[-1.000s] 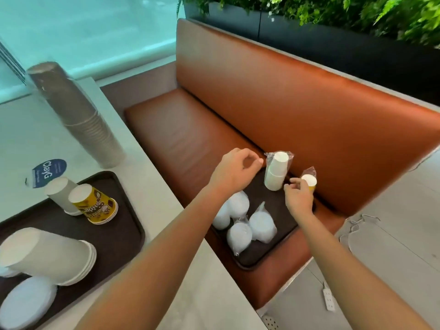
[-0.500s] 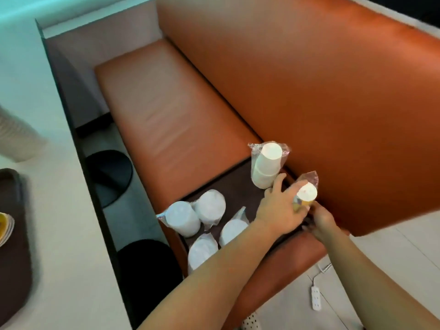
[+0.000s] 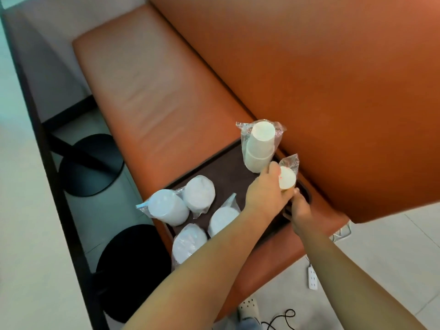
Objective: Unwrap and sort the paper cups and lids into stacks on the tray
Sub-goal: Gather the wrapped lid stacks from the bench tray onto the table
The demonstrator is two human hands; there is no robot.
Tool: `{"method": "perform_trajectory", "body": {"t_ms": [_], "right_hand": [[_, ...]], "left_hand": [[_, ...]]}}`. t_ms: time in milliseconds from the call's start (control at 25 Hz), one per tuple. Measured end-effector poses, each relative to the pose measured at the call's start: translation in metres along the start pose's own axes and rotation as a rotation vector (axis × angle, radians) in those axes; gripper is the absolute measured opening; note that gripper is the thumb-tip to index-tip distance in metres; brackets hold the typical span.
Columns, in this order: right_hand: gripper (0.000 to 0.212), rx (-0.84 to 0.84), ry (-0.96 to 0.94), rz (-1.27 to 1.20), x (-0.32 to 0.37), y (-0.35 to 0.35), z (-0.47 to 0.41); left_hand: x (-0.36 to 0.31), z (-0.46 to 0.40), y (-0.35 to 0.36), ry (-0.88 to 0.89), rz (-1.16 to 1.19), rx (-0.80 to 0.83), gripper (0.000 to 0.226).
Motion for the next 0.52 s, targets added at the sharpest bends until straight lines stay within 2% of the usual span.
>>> {"method": "perform_trajectory", "body": {"t_ms": [80,160,280,440,520], "right_hand": [[0.022,0.132,0.028,-0.022,-0.006,0.022,-0.01],[0.028,0.163,0.079,-0.058,-0.021,0.029,-0.02],[0.031,0.271,0.125,-0.045,-0.033,0.041,-0.027],[0.018,0.259,0.084,-0.156,-0.035,0.046,-0.023],[0.019,0.238,0.039,-0.199,-0.035,0.046,-0.016]], "left_hand": [[0.007,0.001,-0.002,0.015,0.149,-0.005,0.061],[0.014,0.001,-0.001,0.026,0.257,0.016,0.066],[0.033,0.005,-0.004,-0.039,0.362,0.023,0.06],[0.054,0.013,-0.017,-0.083,0.475,-0.002,0.059],[0.058,0.021,-0.022,-0.095,0.516,-0.012,0.058]]}}
Point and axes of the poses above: each hand's wrist, its own z-axis away from the middle knuckle, its own y-axis out of the palm, x = y × z, the point moved 8 cm from there along -z, towards the middle knuckle, and after that the axes turned 13 degrees about x, right-handed, at the moved point
